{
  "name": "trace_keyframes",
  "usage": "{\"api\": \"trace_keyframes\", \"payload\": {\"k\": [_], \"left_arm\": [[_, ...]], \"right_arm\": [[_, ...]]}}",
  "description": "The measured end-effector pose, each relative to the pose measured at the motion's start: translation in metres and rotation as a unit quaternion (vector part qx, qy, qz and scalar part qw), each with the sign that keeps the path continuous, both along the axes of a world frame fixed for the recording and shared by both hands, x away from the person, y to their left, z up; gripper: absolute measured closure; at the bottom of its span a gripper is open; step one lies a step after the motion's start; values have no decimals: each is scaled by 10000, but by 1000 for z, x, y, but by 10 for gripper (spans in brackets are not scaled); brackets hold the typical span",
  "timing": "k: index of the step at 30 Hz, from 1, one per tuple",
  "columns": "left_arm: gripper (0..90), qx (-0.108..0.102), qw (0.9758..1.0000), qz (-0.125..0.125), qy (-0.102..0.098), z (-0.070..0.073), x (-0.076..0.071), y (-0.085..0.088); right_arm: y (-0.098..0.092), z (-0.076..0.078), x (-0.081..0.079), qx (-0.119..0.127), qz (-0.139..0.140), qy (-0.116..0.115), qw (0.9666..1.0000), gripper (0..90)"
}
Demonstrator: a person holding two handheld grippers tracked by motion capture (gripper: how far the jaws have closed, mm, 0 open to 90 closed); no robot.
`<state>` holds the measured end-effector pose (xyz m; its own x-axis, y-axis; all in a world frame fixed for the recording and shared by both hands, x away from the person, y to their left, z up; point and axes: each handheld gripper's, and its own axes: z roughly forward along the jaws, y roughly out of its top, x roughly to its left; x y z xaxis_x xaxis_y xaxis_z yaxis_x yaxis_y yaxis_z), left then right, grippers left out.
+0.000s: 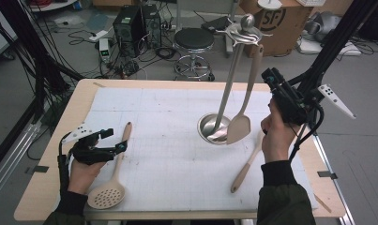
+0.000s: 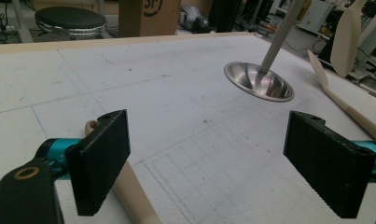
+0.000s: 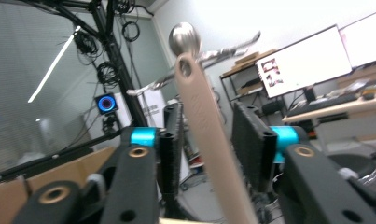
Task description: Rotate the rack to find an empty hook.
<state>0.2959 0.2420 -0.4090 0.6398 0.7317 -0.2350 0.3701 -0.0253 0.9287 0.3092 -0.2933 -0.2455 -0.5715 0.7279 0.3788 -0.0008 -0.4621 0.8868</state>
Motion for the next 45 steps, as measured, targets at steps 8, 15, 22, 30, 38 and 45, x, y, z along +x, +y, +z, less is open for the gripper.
{"api": "trace_keyframes", "payload": {"k": [8, 15, 22, 30, 38, 45], "left_arm": [[150, 72, 10000, -25, 25, 0, -2, -1], [149, 44, 10000, -16, 79, -3, -4, 1], [149, 65, 9999, -48, 111, -5, -4, 1], [149, 19, 9999, -22, 126, -6, -5, 5], [149, 13, 9999, -6, 123, -6, -6, 5], [149, -4, 9999, 5, 127, -6, -6, 5]], "right_arm": [[-3, 8, 14, 156, -34, -101, 9998, 780], [-4, 14, 24, 275, 111, -126, 9995, 889], [3, 24, 36, 112, 134, -110, 9998, 894], [6, 23, 45, 192, 148, -80, 9997, 894], [10, 25, 42, 171, 305, -146, 9993, 894], [22, 25, 39, 91, 457, -212, 9987, 895]]}}
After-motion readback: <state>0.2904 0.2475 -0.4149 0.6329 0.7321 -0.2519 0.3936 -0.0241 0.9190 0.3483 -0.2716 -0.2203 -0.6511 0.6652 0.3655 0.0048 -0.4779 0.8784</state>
